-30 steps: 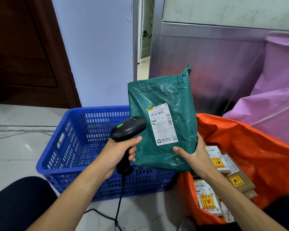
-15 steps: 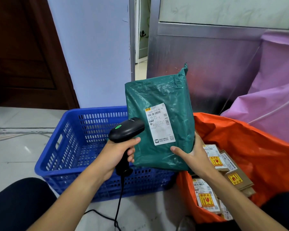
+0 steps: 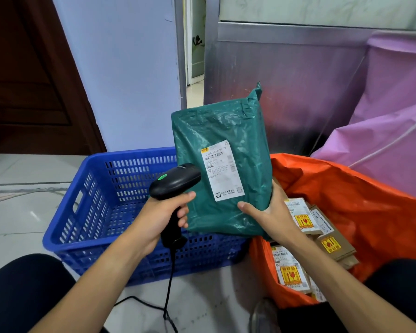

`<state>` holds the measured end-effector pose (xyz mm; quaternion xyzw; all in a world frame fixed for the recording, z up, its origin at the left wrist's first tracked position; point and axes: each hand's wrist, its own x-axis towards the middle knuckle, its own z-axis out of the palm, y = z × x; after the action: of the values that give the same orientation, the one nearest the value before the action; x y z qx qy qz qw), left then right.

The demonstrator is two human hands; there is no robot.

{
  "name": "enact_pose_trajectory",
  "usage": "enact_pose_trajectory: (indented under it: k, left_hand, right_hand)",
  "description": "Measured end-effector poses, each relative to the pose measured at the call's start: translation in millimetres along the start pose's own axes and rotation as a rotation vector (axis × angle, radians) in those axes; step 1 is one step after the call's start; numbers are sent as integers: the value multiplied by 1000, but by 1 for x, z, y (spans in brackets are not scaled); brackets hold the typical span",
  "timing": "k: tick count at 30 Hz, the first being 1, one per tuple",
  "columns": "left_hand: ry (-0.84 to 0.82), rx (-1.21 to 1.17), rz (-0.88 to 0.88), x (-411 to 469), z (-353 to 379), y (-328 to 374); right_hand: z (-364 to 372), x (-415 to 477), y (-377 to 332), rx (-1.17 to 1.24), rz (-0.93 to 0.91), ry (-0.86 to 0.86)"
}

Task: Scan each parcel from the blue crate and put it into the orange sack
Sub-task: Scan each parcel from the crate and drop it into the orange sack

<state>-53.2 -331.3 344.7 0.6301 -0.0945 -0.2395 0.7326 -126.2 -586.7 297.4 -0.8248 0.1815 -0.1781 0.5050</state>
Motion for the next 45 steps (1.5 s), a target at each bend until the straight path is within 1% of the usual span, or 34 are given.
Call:
enact_pose_trajectory:
  k: [5,7,9,13,20,23,26,30,32,36,39,42,45]
  left_hand:
    - [19,-17,-19,5,4,-5]
    - [32,-13,-13,6,4,-9]
    - [28,2,-3,8,6,-11]
    - [5,11,4,12,13,-14]
    - [-78,1,-36,21,35,-26]
    - [-126,-41,-55,26,49,-26]
    - [-177,-55,-71,35,59,-25]
    - [-246,-65,-102,47,76,-28]
    - [-256,-75,-105,52,87,-28]
    - [-296,-91,-166,62,100,-35]
    - [-318,-47,-183,71,112,-37]
    - [-364,-65,-178,82,139,-33]
    - [-416,-48,-177,88,167,-37]
  right_hand:
    - [7,6,12,48,52,46]
    - [7,8,14,63,46,62]
    - [1,5,3,56,47,111]
    - [-15,9,1,70,109,200]
    - [-68,21,10,120,214,354]
    - [-98,23,13,109,221,396]
    - [-133,20,11,-27,226,437]
    - [-175,8,8,-334,178,465]
    - [-193,1,10,-488,150,445]
    - [-232,-16,28,-747,64,434]
    - [-255,-21,44,-851,52,431]
    - [-267,-24,62,-910,88,463]
    - [-266,-25,85,-940,163,502]
